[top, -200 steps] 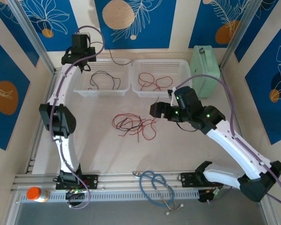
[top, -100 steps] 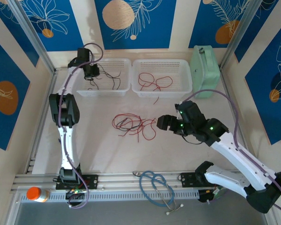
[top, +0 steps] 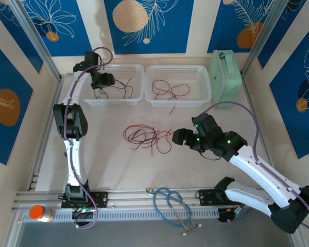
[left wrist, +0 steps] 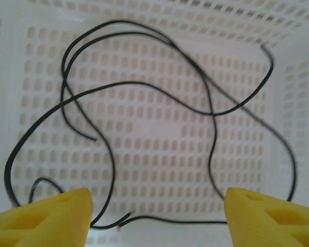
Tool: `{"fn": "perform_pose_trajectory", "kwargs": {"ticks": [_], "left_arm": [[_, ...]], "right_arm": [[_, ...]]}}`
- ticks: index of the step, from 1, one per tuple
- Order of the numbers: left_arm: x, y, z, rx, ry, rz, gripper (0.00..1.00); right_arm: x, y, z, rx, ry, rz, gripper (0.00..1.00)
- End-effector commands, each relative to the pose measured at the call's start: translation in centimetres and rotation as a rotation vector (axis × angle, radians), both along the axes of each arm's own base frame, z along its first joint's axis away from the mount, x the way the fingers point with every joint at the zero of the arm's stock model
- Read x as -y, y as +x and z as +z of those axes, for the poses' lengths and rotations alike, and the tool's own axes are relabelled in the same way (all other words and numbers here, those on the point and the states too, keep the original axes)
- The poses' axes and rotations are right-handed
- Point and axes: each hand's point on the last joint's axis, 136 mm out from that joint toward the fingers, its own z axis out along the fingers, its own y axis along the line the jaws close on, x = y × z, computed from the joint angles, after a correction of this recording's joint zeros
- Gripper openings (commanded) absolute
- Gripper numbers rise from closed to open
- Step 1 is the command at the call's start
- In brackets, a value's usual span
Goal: Untangle the cables
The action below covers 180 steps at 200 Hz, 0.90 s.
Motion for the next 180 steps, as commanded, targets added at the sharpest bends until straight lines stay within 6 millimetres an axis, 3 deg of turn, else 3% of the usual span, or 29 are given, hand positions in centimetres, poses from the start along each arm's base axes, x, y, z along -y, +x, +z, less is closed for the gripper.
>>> {"fn": "perform_pose_trajectory", "kwargs": {"ticks": [1, 31, 54, 68, 96, 133, 156, 180], "left_arm": [[-1.4, -2.6, 5.8, 0.04, 0.107, 0.022, 0.74], [-0.7, -5.5, 9.2, 0.067, 0.216, -0.002, 0.77], [2.1, -9.3, 10.7, 0.081, 0.218, -0.068, 0.74], [4.2, -12.2, 10.3, 0.073, 0.175, -0.114, 0.72], [8.1, -18.5, 8.7, 0.053, 0.015, -0.168, 0.69], [10.6, -26.0, 6.1, 0.018, -0.075, -0.185, 0.72], [11.8, -29.3, 3.5, -0.038, -0.103, -0.209, 0.72], [13.1, -31.2, 0.1, -0.101, -0.122, -0.23, 0.71]], "right_arm": [[0.8, -0.6, -0.2, -0.001, -0.006, -0.023, 0.83], [1.1, -0.9, -0.9, -0.017, -0.017, -0.036, 0.81], [1.1, -0.9, -1.5, -0.031, -0.027, -0.036, 0.79], [1.1, -0.8, -1.6, -0.031, -0.031, -0.033, 0.78], [1.1, -0.7, -1.3, -0.02, -0.036, -0.019, 0.79], [1.2, -0.5, -1.0, -0.001, -0.043, -0.001, 0.79], [1.1, -0.5, -1.1, 0.0, -0.036, 0.01, 0.79], [0.9, -0.6, -1.2, 0.0, -0.02, 0.019, 0.79]]}}
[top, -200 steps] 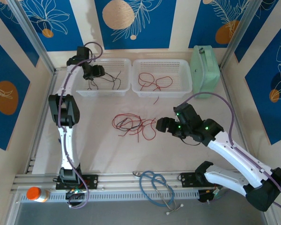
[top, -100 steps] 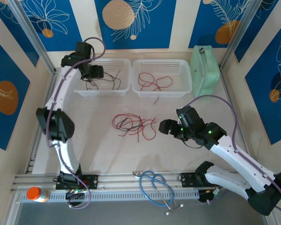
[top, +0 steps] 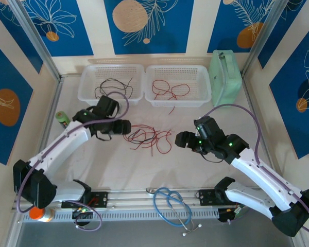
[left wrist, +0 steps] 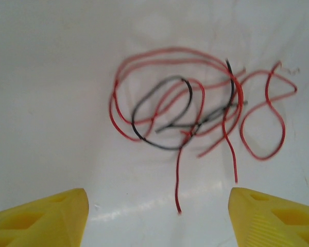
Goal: Untangle the cables
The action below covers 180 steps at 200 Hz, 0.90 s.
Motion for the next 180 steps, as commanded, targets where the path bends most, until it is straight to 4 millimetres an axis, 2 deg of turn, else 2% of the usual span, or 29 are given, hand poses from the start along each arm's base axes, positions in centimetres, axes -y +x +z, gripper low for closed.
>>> {"fn": "perform_pose_trajectory", "kwargs": {"ticks": [1, 22, 58, 86, 124, 180], "left_arm": [[1.7, -1.1, -2.1, -0.044, -0.069, 0.019, 0.71], [3.3, -1.9, -4.3, -0.083, -0.077, -0.006, 0.68], [5.0, -2.0, -6.3, -0.105, -0.013, -0.045, 0.63], [5.0, -2.6, -7.6, -0.158, 0.064, -0.064, 0.56], [3.9, -3.5, -8.2, -0.18, 0.143, -0.069, 0.56], [4.6, -3.5, -9.3, -0.201, 0.147, -0.083, 0.44]], "right_arm": [[-0.2, 0.0, 0.0, 0.011, 0.011, 0.025, 0.79], [-0.2, -0.2, -0.1, 0.008, 0.015, 0.027, 0.79], [0.2, -0.4, 0.1, 0.015, 0.016, 0.014, 0.79], [0.5, -0.5, 0.1, 0.013, 0.013, 0.006, 0.79], [0.7, -0.5, 0.0, 0.012, 0.012, -0.003, 0.79], [0.5, -0.5, 0.0, 0.011, 0.021, 0.002, 0.79]]}}
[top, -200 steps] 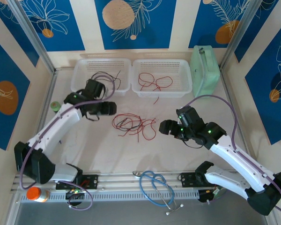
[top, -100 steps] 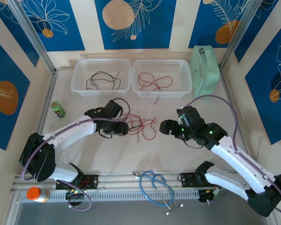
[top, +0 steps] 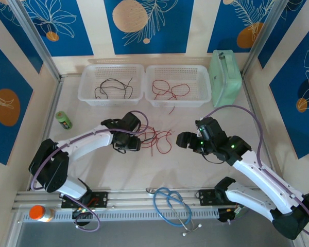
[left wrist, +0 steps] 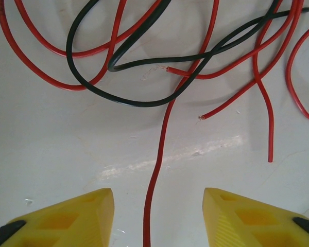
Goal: Untangle the cables
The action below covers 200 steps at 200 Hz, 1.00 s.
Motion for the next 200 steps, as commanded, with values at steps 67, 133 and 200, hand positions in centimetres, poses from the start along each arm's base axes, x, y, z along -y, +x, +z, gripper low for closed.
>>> {"fn": "perform_pose_trajectory", "kwargs": {"ticks": [67, 133, 200], "left_arm": [[0.44, -0.26, -0.45, -0.028, 0.052, -0.027, 0.36], [0.45, -0.58, -0.53, -0.04, 0.068, -0.038, 0.28], [0.19, -0.7, -0.73, -0.039, 0.083, -0.036, 0.21]], "right_arm": [[0.21, -0.25, -0.25, -0.005, 0.009, 0.002, 0.78], [0.21, -0.23, -0.31, -0.005, 0.011, 0.005, 0.78], [0.17, -0.19, -0.27, -0.002, 0.016, 0.005, 0.78]]}}
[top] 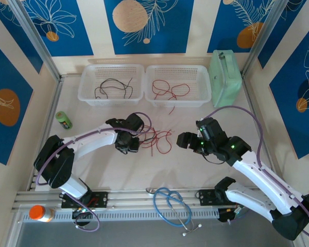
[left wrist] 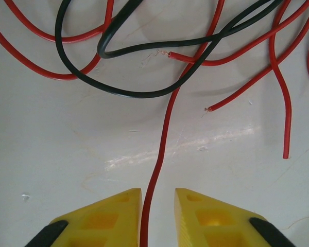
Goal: Untangle the cables
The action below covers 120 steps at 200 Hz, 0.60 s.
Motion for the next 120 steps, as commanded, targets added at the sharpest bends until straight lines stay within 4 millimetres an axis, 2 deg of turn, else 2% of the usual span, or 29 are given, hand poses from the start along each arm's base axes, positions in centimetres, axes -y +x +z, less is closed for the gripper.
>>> {"fn": "perform_pose_trajectory", "kwargs": {"ticks": [1, 34, 62, 74, 99, 120], "left_arm": [[0.0, -0.2, 0.1, -0.001, 0.028, -0.015, 0.21], [0.0, 0.0, 0.2, 0.008, 0.031, -0.014, 0.15], [0.0, 0.2, 0.6, 0.023, 0.034, -0.013, 0.0], [0.0, 0.3, 1.1, 0.035, 0.035, -0.015, 0.0], [0.7, 0.9, 3.8, 0.081, 0.01, -0.04, 0.0], [1.6, 1.4, 7.8, 0.143, -0.03, -0.077, 0.0]], "right_arm": [[-0.1, -0.2, 0.1, 0.006, 0.016, 0.013, 0.78], [0.1, -0.3, 0.0, 0.005, 0.015, 0.01, 0.79], [0.1, -0.3, -0.1, 0.004, 0.014, 0.008, 0.79], [0.1, -0.3, -0.1, 0.003, 0.015, 0.007, 0.79], [0.0, -0.2, -0.5, -0.004, 0.021, 0.008, 0.79], [-0.4, 0.0, -0.8, -0.017, 0.034, 0.012, 0.79]]}}
